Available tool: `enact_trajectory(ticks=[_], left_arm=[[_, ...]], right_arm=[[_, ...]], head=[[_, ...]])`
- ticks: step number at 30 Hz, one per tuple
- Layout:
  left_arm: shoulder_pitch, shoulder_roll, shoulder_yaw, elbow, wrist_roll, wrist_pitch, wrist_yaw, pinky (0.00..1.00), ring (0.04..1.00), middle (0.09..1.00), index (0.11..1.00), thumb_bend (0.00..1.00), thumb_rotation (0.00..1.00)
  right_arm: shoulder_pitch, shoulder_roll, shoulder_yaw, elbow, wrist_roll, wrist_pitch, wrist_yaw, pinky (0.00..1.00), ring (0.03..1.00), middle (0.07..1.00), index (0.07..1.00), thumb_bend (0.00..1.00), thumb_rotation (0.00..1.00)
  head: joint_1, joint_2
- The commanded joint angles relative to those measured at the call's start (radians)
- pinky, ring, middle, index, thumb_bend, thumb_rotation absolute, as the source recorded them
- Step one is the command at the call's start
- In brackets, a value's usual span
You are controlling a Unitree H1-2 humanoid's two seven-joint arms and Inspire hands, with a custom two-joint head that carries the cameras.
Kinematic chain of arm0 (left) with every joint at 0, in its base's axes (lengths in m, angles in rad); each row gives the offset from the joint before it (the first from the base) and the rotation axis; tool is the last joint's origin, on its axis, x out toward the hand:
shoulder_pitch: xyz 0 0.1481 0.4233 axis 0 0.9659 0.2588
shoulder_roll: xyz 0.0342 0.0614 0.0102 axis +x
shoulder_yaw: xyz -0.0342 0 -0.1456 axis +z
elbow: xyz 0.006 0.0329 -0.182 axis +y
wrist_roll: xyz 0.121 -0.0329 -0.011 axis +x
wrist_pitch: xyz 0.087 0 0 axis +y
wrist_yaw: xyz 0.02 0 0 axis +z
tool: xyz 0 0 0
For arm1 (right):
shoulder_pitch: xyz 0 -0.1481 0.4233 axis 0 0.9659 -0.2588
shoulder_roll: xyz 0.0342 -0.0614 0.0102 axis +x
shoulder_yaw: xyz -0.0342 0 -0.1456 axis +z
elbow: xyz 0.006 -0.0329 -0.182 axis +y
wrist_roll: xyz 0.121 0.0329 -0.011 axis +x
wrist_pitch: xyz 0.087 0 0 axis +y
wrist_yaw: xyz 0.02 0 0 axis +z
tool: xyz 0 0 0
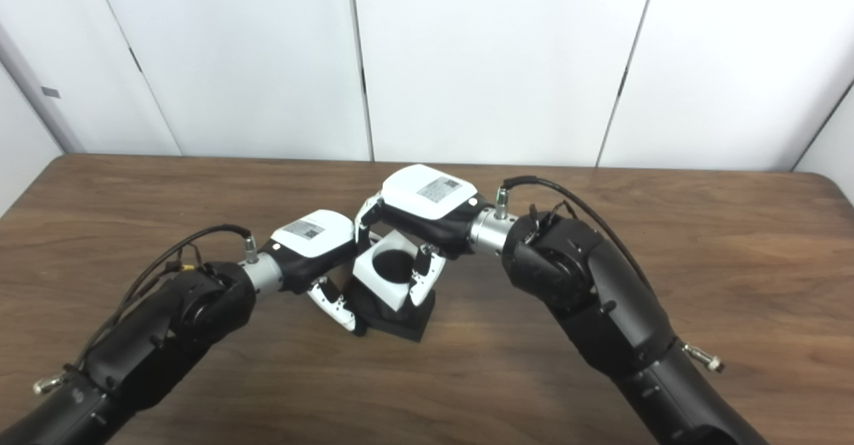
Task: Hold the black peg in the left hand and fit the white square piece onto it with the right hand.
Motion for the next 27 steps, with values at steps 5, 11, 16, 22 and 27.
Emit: enact_trajectory(ticks=[5, 11, 16, 22, 27], left_arm=[[0.056, -0.013, -0.064, 0.027, 0.04, -0.006, -0.081, 0.7, 0.84, 0.849, 0.484, 0.52, 0.06], [0.055, -0.014, -0.064, 0.018, 0.042, 0.007, -0.09, 0.7, 0.845, 0.854, 0.485, 0.52, 0.06], [0.056, -0.015, -0.063, 0.016, 0.04, 0.007, -0.088, 0.69, 0.837, 0.852, 0.485, 0.52, 0.06], [0.055, -0.015, -0.06, 0.019, 0.034, 0.006, -0.084, 0.69, 0.844, 0.855, 0.485, 0.52, 0.06], [0.053, -0.006, -0.057, 0.016, 0.032, 0.004, -0.087, 0.69, 0.86, 0.851, 0.484, 0.52, 0.06]], right_arm=[[-0.037, 0.009, -0.003, -0.006, -0.007, -0.017, -0.034, 0.73, 0.783, 0.745, 0.479, 0.52, 0.13], [-0.033, 0.011, 0.003, 0.012, -0.012, -0.021, -0.038, 0.73, 0.783, 0.747, 0.479, 0.52, 0.13], [-0.028, 0.017, 0.018, 0.036, -0.025, -0.023, -0.046, 0.73, 0.782, 0.749, 0.48, 0.52, 0.13], [-0.027, 0.011, 0.066, 0.042, -0.069, 0.079, 0.055, 0.79, 0.815, 0.784, 0.563, 0.71, 0.22], [-0.043, -0.023, 0.091, 0.023, -0.081, 0.135, 0.129, 0.83, 0.862, 0.849, 0.764, 0.94, 0.38]], head=[[-0.001, 0.003], [-0.001, 0.003], [0.0, 0.007], [0.001, 0.008], [0.0, 0.012]])
